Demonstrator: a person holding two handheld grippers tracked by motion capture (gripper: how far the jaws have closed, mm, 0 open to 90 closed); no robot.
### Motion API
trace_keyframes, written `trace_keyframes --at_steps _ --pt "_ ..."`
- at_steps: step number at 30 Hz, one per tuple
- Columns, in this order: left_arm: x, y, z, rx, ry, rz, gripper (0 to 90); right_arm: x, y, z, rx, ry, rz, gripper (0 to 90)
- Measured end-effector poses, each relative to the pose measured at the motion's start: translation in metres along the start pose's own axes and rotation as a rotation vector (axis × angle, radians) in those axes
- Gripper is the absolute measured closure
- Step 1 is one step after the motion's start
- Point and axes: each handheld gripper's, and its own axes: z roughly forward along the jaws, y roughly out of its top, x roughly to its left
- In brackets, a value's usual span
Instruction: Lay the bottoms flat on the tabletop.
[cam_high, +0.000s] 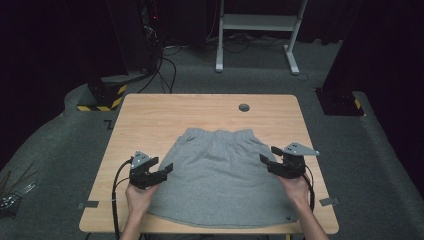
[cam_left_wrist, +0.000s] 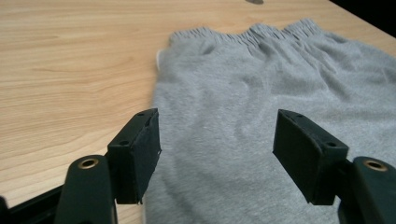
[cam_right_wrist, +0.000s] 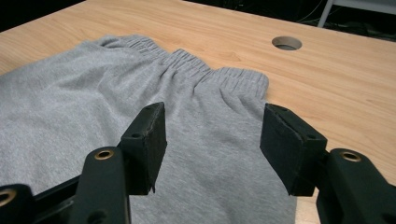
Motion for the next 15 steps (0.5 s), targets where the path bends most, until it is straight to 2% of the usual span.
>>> trace_keyframes --at_steps 6,15 --pt "0.010 -0.004 -0.008 0.009 0.024 -0.019 29.6 -0.004 -0.001 -0.005 -0.020 -0.017 0.025 40.4" --pt "0.016 -0.011 -0.011 0.028 0.059 -0.009 29.1 -0.013 -0.011 -0.013 -0.040 -0.042 0.061 40.4"
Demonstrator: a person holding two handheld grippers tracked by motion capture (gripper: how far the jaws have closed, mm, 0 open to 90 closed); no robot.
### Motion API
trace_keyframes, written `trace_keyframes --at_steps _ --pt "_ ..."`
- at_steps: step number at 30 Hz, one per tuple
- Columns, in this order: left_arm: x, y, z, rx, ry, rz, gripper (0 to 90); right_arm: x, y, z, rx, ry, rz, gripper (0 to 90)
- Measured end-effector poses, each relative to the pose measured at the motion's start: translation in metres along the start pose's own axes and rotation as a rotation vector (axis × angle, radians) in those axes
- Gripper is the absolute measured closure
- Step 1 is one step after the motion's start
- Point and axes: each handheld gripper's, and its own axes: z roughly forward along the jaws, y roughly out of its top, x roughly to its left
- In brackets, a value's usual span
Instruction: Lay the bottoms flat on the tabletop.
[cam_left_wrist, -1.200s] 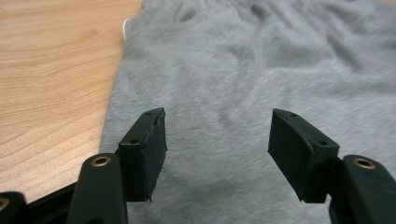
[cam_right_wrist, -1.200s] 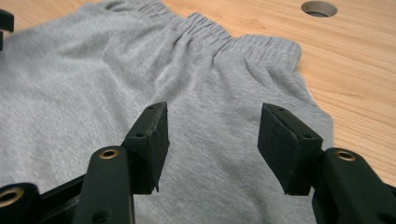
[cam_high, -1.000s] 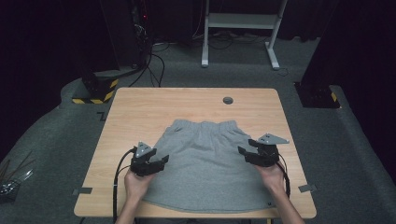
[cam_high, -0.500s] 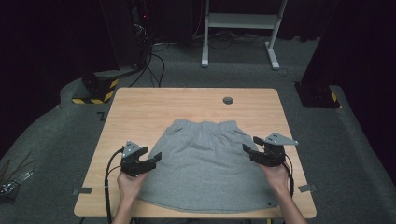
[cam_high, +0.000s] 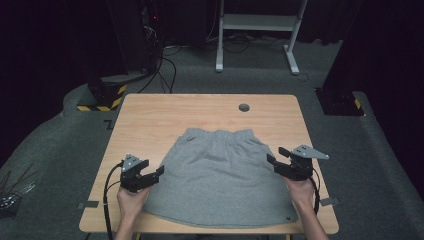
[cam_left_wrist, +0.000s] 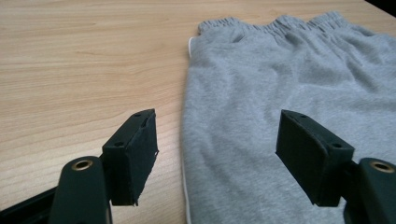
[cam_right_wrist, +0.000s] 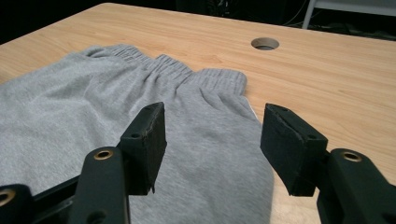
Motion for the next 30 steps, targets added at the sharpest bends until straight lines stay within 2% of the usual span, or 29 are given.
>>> trace_keyframes --at_steps 5,11,17,23,26,30 --pt "0.001 -0.003 -0.001 0.014 0.017 0.014 28.8 -0.005 -0.007 -0.004 0.006 -0.015 0.008 40.6" --pt "0.006 -0.008 -0.004 0.016 0.042 0.004 28.8 -0.010 -0.015 -0.009 0.001 -0.030 0.029 41.2" --pt "0.010 -0.013 -0.001 0.027 0.065 -0.012 29.0 -0.017 -0.025 -0.010 0.025 -0.044 0.040 42.6" --pt "0.010 -0.014 0.005 0.072 0.105 0.023 29.2 -0.026 -0.037 -0.007 0.069 -0.112 0.053 43.5" --pt "0.015 -0.015 0.006 0.065 0.127 0.014 29.5 -0.029 -0.043 -0.001 0.108 -0.142 0.048 43.8" --pt "0.023 -0.016 0.008 0.088 0.167 0.007 29.8 -0.031 -0.048 0.005 0.155 -0.170 0.050 44.0"
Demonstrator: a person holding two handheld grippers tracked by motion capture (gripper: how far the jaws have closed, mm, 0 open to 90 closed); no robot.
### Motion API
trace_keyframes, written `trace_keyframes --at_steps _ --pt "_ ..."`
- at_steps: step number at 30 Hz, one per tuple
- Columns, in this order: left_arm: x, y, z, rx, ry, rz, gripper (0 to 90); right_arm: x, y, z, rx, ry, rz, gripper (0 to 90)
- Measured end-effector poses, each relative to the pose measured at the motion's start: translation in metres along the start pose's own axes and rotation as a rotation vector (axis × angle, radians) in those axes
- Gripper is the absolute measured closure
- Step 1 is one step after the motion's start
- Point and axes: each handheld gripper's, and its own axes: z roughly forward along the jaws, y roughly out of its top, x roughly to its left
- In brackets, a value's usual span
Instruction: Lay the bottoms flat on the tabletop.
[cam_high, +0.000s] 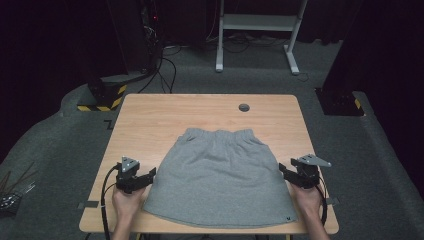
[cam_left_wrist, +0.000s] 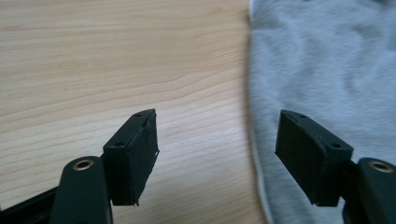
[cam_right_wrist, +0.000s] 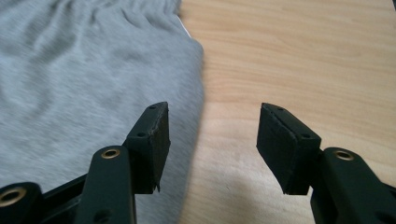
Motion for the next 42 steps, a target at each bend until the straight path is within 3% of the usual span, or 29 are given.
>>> trace_keyframes --at_steps 5,10,14,21,32,42 --pt "0.008 0.001 0.003 0.017 0.056 0.014 30.2 -0.004 -0.005 0.006 0.031 -0.030 0.008 44.0" --pt "0.010 0.001 0.006 0.031 0.075 0.043 30.2 -0.008 -0.006 0.012 0.055 -0.064 0.007 43.9" --pt "0.011 -0.001 0.009 0.038 0.081 0.036 30.2 -0.008 -0.008 0.018 0.096 -0.079 0.001 43.2" --pt "0.012 -0.008 0.016 0.055 0.084 0.046 30.0 -0.009 -0.008 0.019 0.102 -0.085 0.010 38.3" --pt "0.012 -0.009 0.020 0.049 0.073 0.001 26.9 -0.010 -0.008 0.019 0.104 -0.095 0.018 35.5" --pt "0.010 -0.010 0.020 0.048 0.075 0.001 26.3 -0.010 -0.008 0.019 0.104 -0.092 0.016 34.7"
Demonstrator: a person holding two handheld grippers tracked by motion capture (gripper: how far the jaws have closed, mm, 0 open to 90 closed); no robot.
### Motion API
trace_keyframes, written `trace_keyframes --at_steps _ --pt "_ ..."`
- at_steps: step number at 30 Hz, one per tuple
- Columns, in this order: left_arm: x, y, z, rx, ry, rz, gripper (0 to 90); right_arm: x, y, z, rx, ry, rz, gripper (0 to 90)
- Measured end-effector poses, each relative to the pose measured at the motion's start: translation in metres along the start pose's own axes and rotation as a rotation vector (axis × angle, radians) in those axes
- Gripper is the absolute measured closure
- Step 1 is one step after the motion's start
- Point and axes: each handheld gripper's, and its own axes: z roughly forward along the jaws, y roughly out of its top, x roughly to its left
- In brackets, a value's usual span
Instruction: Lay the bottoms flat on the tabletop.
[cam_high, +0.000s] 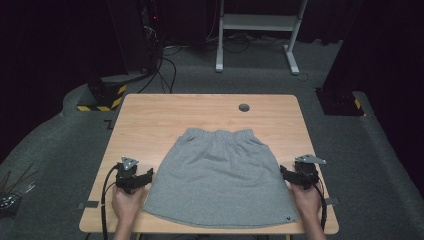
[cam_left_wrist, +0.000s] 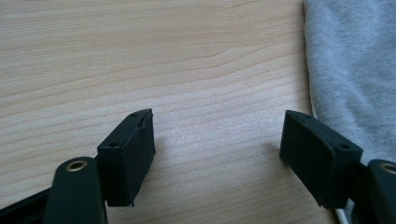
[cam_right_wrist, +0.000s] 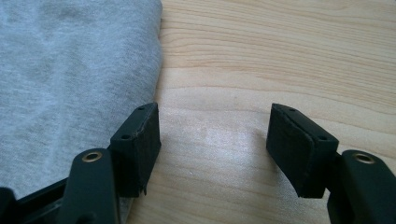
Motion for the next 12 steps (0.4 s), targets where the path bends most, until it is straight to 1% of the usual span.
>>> trace_keyframes --at_steps 12 --pt "0.0005 0.0000 -0.0002 0.000 -0.006 -0.005 26.8 -0.0001 0.0004 0.0004 0.000 0.003 -0.006 34.7"
